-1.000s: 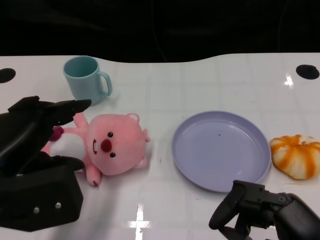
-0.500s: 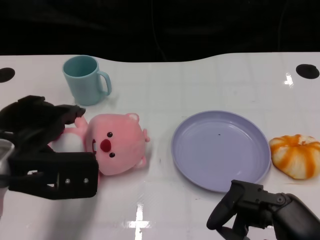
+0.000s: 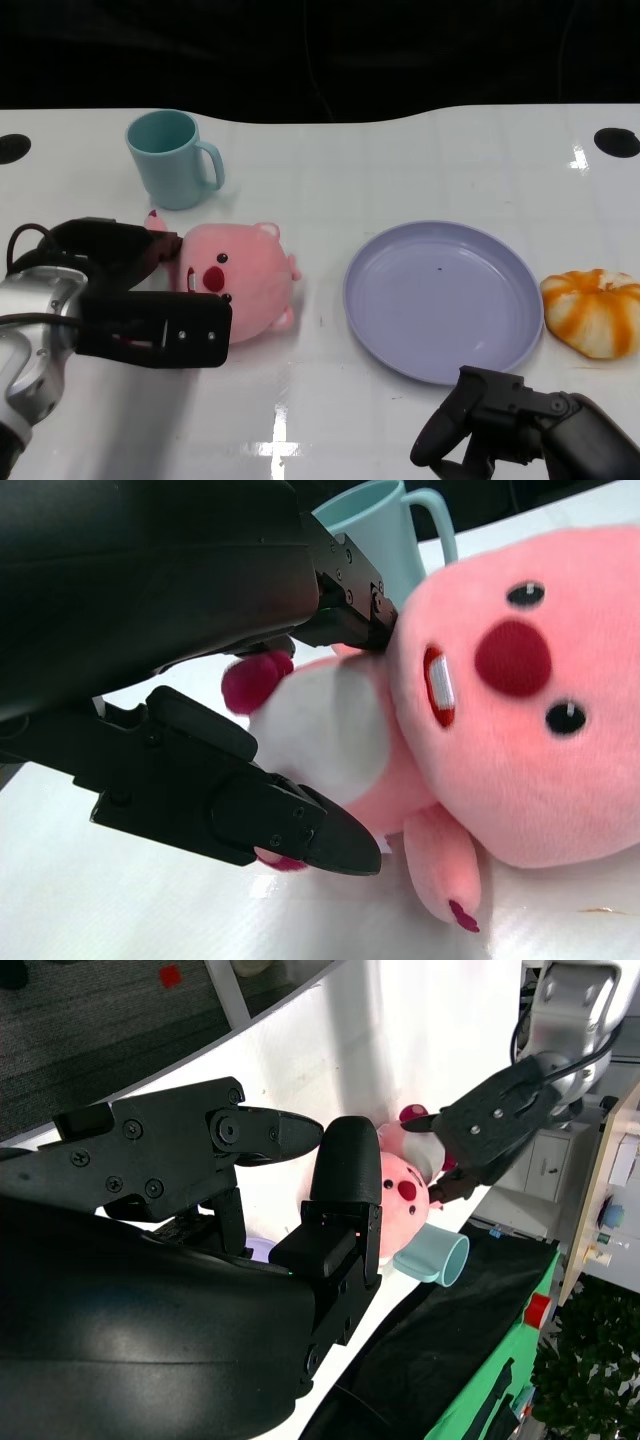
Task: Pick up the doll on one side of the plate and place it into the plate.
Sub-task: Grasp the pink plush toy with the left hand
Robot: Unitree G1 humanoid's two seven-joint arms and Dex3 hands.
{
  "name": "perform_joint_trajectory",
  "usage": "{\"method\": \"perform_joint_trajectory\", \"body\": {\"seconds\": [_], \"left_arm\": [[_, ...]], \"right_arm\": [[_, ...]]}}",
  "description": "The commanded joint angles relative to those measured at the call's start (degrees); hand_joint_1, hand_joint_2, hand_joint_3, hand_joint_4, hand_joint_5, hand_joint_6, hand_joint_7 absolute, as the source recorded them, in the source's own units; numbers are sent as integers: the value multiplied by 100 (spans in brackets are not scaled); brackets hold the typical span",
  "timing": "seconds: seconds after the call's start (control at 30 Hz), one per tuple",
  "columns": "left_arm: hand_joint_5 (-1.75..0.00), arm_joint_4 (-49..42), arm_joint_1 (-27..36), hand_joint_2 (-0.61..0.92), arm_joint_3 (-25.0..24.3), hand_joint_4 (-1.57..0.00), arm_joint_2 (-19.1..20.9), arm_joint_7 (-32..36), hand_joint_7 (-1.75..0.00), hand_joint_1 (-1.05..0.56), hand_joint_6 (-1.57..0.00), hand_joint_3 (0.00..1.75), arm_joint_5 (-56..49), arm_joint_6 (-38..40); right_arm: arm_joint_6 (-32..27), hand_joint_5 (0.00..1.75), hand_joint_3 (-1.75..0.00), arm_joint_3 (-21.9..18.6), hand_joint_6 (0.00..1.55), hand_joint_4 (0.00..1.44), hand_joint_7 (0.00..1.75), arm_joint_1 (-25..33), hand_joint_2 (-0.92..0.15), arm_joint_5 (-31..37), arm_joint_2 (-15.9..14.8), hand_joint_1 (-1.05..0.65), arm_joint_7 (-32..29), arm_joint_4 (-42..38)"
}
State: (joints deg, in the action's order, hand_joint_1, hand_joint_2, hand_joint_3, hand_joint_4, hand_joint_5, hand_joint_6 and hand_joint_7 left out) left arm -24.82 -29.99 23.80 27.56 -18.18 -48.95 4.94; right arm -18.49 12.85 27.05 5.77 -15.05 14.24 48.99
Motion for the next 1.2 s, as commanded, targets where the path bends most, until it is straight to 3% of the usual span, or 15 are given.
{"method": "perform_joint_trajectory", "body": {"seconds": [0.03,0.4,0.47,0.53,0.6,0.63,0.67,0.7,0.73,0.77,0.83,0.93,1.0,1.2], "left_arm": [[-21,-627,-237,91,157,-20,-148,128,-1,-68,-34,0,6,57],[-11,-2619,-705,92,668,-35,-757,512,-4,-61,-47,6,170,-160],[-13,-2827,-689,92,658,-45,-804,741,-5,-59,-56,7,283,-338],[-20,-3037,-629,92,602,-76,-853,1112,-8,-48,-83,4,433,-596],[-23,-3165,-569,92,632,-90,-849,1494,-8,-42,-99,2,471,-853],[-32,-3214,-546,92,650,-99,-842,1666,-9,-35,-110,2,484,-963],[-50,-3238,-508,92,632,-95,-830,1840,-8,-33,-115,2,527,-1085],[-102,-3256,-476,92,608,-85,-823,1991,-21,-30,-118,3,572,-1175],[-145,-3278,-462,92,595,-77,-819,2090,-69,-27,-102,6,604,-1234],[-159,-3281,-420,92,566,-76,-820,2287,-97,-26,-91,9,634,-1272],[-171,-3269,-337,92,483,-84,-833,2636,-156,-23,-70,23,735,-1319],[-174,-3144,-204,89,270,-91,-846,3014,-172,-21,-70,36,979,-1412],[-175,-3082,-157,70,203,-91,-840,3117,-174,-19,-71,73,1076,-1449],[-175,-2114,291,53,-722,-98,-1018,3081,-175,-19,-77,115,2136,-1332]], "right_arm": [[-27,158,-35,-45,59,65,128,25,-92,3,-39,-25,-15,125],[-49,158,-35,-67,60,66,128,129,-92,2,-70,-27,-13,256],[-87,158,-35,-72,60,67,128,147,-92,-18,-67,-28,-10,290],[-114,158,-35,-85,60,66,128,164,-92,-55,-59,-27,-4,313],[-118,158,-35,-99,60,66,128,171,-92,-73,-63,-26,1,319],[-110,158,-35,-106,60,66,128,171,-92,-81,-64,-26,5,314],[-108,158,-35,-111,59,66,128,167,-92,-81,-67,-26,6,308],[-111,158,-35,-114,59,66,128,161,-92,-74,-71,-26,7,305],[-113,158,-35,-114,59,65,128,158,-92,-67,-74,-26,7,304],[-115,158,-35,-109,59,65,128,150,-92,-47,-79,-26,5,303],[-117,158,-35,-104,59,65,128,134,-92,-28,-78,-27,2,281],[-121,158,-34,-119,59,65,128,97,-92,-20,-84,-28,9,237],[-118,158,-34,-122,60,66,128,87,-92,-19,-84,-28,9,226],[-71,158,-35,-166,59,65,128,84,-92,-85,-83,-27,39,183]]}}
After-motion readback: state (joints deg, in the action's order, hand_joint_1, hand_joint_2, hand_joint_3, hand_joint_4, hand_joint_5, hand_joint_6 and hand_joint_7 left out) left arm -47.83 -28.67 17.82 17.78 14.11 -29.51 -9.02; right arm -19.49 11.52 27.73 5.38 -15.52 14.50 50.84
